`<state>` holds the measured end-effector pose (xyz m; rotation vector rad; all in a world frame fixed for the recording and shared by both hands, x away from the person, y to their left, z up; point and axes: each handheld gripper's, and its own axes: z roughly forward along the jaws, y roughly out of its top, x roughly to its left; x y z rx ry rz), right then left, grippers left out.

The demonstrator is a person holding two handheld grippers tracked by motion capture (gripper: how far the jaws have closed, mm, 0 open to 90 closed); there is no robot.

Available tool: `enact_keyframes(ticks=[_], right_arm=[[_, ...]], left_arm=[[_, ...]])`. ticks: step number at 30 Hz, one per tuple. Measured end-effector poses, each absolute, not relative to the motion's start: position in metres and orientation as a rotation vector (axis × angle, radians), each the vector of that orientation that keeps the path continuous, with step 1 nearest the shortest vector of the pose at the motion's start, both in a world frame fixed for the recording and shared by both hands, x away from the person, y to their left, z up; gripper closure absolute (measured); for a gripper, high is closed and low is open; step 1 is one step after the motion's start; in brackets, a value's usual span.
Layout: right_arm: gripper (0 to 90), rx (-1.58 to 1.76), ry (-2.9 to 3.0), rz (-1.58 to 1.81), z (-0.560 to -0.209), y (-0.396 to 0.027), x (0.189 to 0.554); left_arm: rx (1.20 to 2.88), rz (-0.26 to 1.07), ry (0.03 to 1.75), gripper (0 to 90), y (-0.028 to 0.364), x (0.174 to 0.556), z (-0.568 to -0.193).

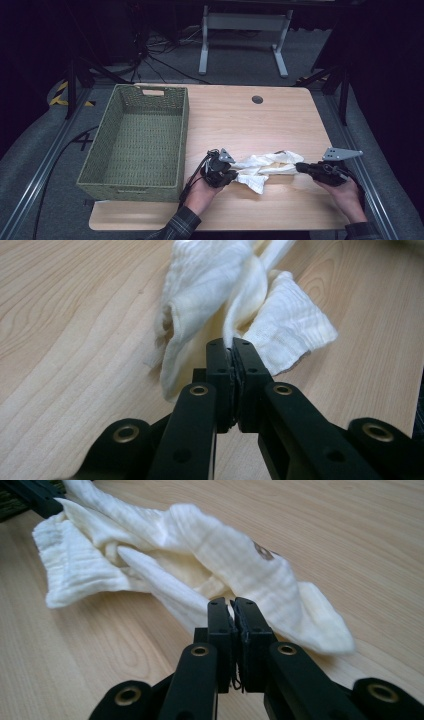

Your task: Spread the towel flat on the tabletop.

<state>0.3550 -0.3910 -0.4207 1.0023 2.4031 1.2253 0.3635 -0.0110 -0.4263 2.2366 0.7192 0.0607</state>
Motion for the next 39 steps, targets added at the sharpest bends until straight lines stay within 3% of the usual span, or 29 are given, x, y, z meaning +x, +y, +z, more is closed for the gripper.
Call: enact_keyframes(ticks=[15, 18, 22, 39], right_arm=[[86.8, 1.1, 2.291, 1.169, -0.415, -0.43, 0.357], [84.6, 1.078, 2.309, 1.161, -0.417, -0.422, 0.358], [71.3, 1.062, 2.295, 1.18, -0.415, -0.418, 0.357], [68.9, 0.961, 2.421, 1.217, -0.421, -0.393, 0.339]], left_arm=[[2.277, 0.159, 0.814, 87.2, -0.005, 0.368, -0.429], [2.283, 0.182, 0.821, 78.9, -0.008, 0.366, -0.429], [2.255, 0.201, 0.793, 69.1, -0.008, 0.363, -0.423], [2.35, 0.039, 0.558, 69.7, -0.06, 0.332, -0.435]])
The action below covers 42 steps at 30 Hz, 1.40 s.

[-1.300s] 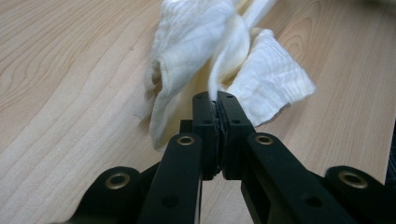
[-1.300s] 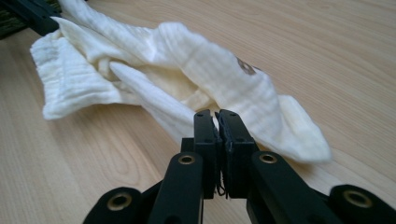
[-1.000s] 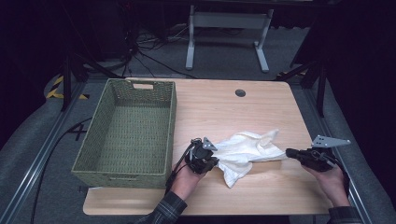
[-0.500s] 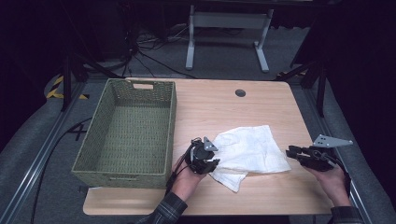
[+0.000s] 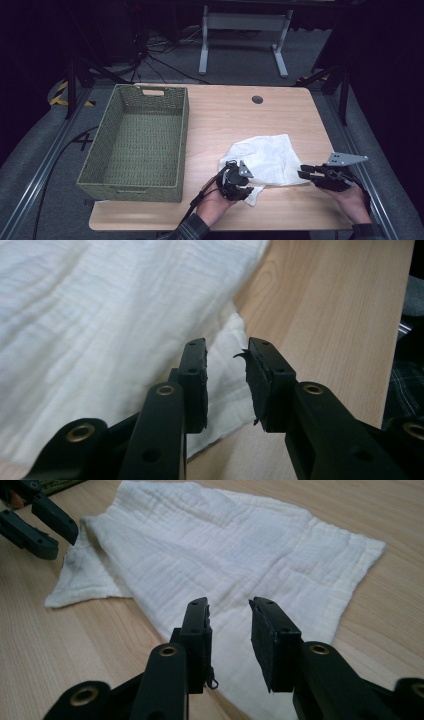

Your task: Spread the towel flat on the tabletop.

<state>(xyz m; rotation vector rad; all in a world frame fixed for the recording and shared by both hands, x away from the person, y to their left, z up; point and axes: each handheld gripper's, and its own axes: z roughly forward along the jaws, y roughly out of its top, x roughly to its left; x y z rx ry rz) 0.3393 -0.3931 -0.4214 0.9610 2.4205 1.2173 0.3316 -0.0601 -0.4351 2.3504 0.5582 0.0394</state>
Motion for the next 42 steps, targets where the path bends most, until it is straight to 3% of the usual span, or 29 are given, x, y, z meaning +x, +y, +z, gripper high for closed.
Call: enact_keyframes(ticks=[8, 15, 22, 36, 39, 42], right_arm=[[67.4, 0.955, 2.44, 1.208, -0.425, -0.39, 0.34], [65.3, 0.945, 2.468, 1.194, -0.428, -0.389, 0.341], [63.1, 0.941, 2.49, 1.186, -0.43, -0.389, 0.34], [54.2, 0.81, 2.61, 1.193, -0.438, -0.37, 0.336], [57.7, 0.804, 2.618, 1.14, -0.442, -0.365, 0.337], [72.3, 0.816, 2.605, 1.129, -0.442, -0.367, 0.34]], left_arm=[[2.414, 0.014, 0.513, 64.1, -0.078, 0.329, -0.451], [2.429, 0.034, 0.511, 88.3, -0.081, 0.331, -0.454], [2.355, 0.007, 0.504, 89.2, -0.07, 0.329, -0.438], [2.14, 0.092, 0.546, 89.6, -0.029, 0.336, -0.384], [2.113, 0.114, 0.533, 89.7, -0.024, 0.335, -0.375], [2.097, 0.12, 0.537, 89.7, -0.022, 0.334, -0.37]])
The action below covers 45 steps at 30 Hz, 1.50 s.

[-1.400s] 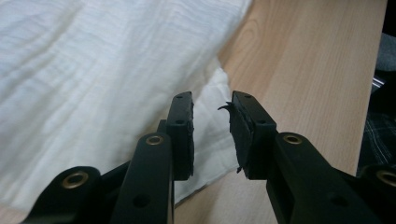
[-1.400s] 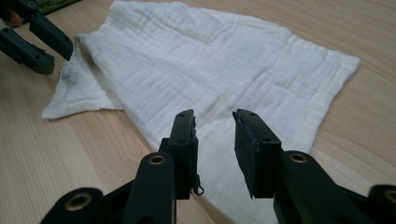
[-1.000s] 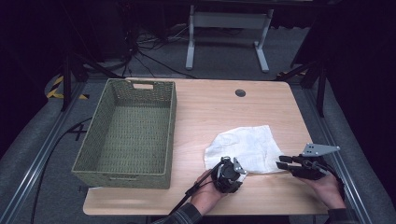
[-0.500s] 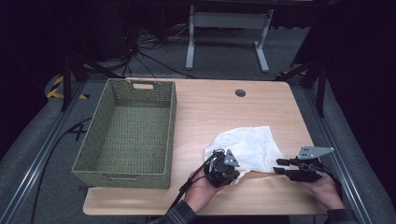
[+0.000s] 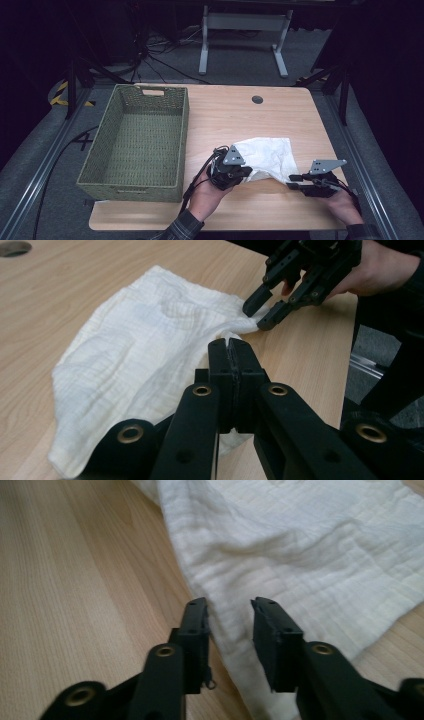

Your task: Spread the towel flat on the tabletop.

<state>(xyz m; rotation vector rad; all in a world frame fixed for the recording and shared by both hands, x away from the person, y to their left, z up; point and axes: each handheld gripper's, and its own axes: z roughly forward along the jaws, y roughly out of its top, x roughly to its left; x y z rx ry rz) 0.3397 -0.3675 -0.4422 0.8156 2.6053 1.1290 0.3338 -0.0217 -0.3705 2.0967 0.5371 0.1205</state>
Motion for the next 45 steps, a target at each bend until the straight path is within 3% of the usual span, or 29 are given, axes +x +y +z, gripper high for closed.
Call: enact_keyframes(ticks=[2, 4, 8, 17, 32, 38, 42, 45], right_arm=[[82.9, 0.831, 2.591, 1.137, -0.44, -0.371, 0.34], [88.0, 0.844, 2.576, 1.155, -0.436, -0.374, 0.34], [88.8, 0.831, 2.541, 1.223, -0.422, -0.38, 0.338], [88.4, 0.816, 2.525, 1.324, -0.399, -0.387, 0.357], [87.5, 0.909, 2.615, 1.142, -0.436, -0.361, 0.435], [83.7, 0.941, 2.62, 1.054, -0.45, -0.355, 0.449], [74.6, 0.947, 2.578, 1.074, -0.443, -0.357, 0.445], [73.7, 0.947, 2.541, 1.104, -0.435, -0.362, 0.441]], left_arm=[[2.069, 0.139, 0.542, 89.7, -0.017, 0.332, -0.364], [2.061, 0.147, 0.548, 89.7, -0.014, 0.333, -0.361], [2.045, 0.166, 0.564, 89.7, -0.007, 0.335, -0.358], [2.077, 0.212, 0.644, 89.7, 0.001, 0.344, -0.366], [2.28, 0.135, 0.683, 89.6, -0.026, 0.356, -0.425], [2.348, 0.091, 0.686, 89.5, -0.03, 0.359, -0.438], [2.379, 0.054, 0.679, 89.5, -0.033, 0.361, -0.445], [2.39, 0.046, 0.68, 89.5, -0.035, 0.361, -0.448]])
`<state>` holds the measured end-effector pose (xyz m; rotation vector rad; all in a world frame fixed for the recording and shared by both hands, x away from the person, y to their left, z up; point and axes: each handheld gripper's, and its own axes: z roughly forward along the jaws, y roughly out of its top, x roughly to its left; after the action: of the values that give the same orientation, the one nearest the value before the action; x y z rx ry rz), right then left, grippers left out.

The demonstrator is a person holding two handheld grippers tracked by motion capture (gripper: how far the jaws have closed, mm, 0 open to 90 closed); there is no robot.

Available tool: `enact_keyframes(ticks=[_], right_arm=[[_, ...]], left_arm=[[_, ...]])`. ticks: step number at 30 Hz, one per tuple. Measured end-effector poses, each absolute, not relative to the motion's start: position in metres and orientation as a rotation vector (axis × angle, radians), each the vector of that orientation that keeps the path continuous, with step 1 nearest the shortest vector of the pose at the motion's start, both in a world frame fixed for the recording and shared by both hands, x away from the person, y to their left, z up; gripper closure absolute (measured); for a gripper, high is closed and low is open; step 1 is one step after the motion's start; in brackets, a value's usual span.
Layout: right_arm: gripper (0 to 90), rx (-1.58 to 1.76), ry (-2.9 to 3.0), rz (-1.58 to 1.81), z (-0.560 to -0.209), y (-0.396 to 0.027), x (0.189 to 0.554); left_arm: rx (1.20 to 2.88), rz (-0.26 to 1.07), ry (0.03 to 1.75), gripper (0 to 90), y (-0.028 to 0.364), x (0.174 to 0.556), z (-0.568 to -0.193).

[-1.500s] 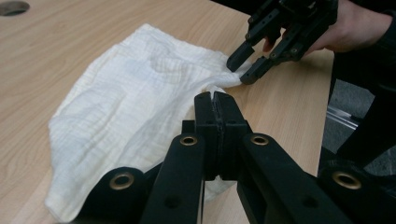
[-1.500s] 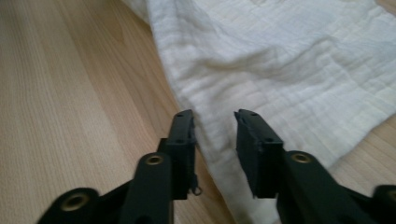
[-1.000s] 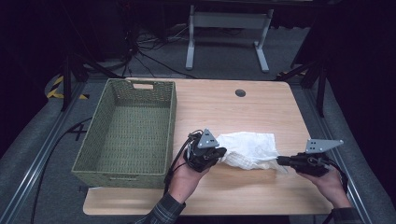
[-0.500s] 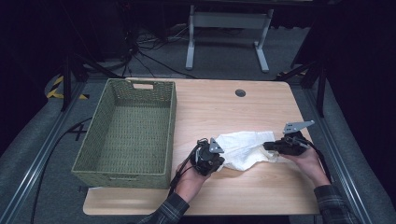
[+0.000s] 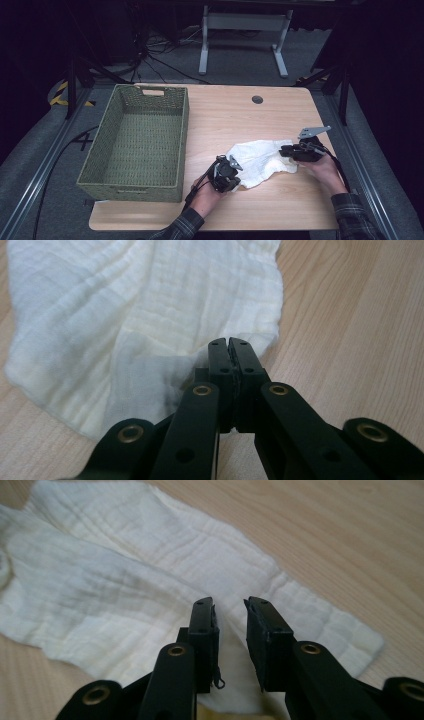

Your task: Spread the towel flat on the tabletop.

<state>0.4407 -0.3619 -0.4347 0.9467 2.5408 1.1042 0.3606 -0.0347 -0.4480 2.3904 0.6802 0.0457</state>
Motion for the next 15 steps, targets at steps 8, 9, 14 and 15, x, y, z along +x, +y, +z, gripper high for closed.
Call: enact_keyframes(ticks=[8, 9, 14, 15], right_arm=[[72.6, 0.946, 2.48, 1.157, -0.41, -0.385, 0.407], [72.6, 0.948, 2.48, 1.158, -0.41, -0.387, 0.405], [72.6, 0.994, 2.489, 1.133, -0.418, -0.398, 0.386], [72.6, 1.002, 2.493, 1.126, -0.419, -0.4, 0.384]], left_arm=[[2.403, 0.045, 0.683, 89.5, -0.036, 0.362, -0.453], [2.406, 0.046, 0.68, 89.5, -0.036, 0.361, -0.453], [2.413, 0.032, 0.678, 89.3, -0.036, 0.362, -0.452], [2.411, 0.035, 0.679, 89.3, -0.036, 0.362, -0.452]])
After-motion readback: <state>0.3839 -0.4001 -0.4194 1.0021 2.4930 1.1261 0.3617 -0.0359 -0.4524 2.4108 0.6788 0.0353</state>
